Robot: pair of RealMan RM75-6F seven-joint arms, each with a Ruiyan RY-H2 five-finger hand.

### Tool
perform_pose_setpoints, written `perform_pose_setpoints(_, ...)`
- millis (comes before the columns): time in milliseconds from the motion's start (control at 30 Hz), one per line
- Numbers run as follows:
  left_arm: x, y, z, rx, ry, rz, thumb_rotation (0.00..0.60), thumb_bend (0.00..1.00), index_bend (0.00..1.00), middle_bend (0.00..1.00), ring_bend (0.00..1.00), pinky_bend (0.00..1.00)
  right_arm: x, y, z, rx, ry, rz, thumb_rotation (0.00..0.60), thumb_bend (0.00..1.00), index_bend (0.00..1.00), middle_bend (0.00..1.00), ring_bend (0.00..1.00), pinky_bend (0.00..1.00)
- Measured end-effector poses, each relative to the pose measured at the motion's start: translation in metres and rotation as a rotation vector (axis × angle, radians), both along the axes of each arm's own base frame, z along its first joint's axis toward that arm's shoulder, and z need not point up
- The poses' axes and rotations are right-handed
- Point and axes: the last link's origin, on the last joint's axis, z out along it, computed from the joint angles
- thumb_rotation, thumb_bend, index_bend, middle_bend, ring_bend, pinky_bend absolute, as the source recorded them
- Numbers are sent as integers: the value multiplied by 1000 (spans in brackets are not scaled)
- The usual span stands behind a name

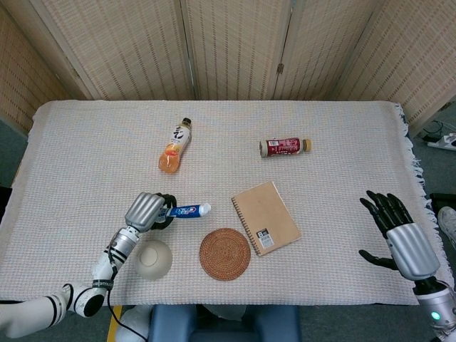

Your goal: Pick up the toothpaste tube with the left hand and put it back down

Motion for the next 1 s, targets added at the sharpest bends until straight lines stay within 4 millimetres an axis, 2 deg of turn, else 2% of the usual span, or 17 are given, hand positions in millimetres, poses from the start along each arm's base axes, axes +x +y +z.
perform_pose_setpoints(167, 24, -13, 12, -34, -60, -45, 600, 694, 772, 769, 677, 681, 36, -15, -13, 84, -3, 104, 600, 349, 122, 71, 47, 0)
perform_pose_setpoints(333, 49, -24, 24, -66, -93, -78, 600, 703, 772, 769, 678, 681, 76, -31, -32, 173, 20, 201, 600, 449, 213, 73, 47, 0)
perform_pose_setpoints(533, 66, -28, 33, -58, -62, -101, 600, 703, 771, 769, 681, 681, 118, -46, -54, 249, 52, 290, 600, 466, 250, 73, 39, 0)
perform_pose_setpoints(733, 75, -33, 33, -55, -31, -101, 600, 704, 765, 769, 683, 681, 148, -56, -73, 293, 83, 335, 600, 466, 270, 78, 33, 0)
perform_pose_setpoints(1000, 86, -38, 29, -58, -21, -99, 600, 703, 764, 769, 683, 682, 172, -63, -91, 326, 93, 372, 600, 466, 276, 82, 34, 0)
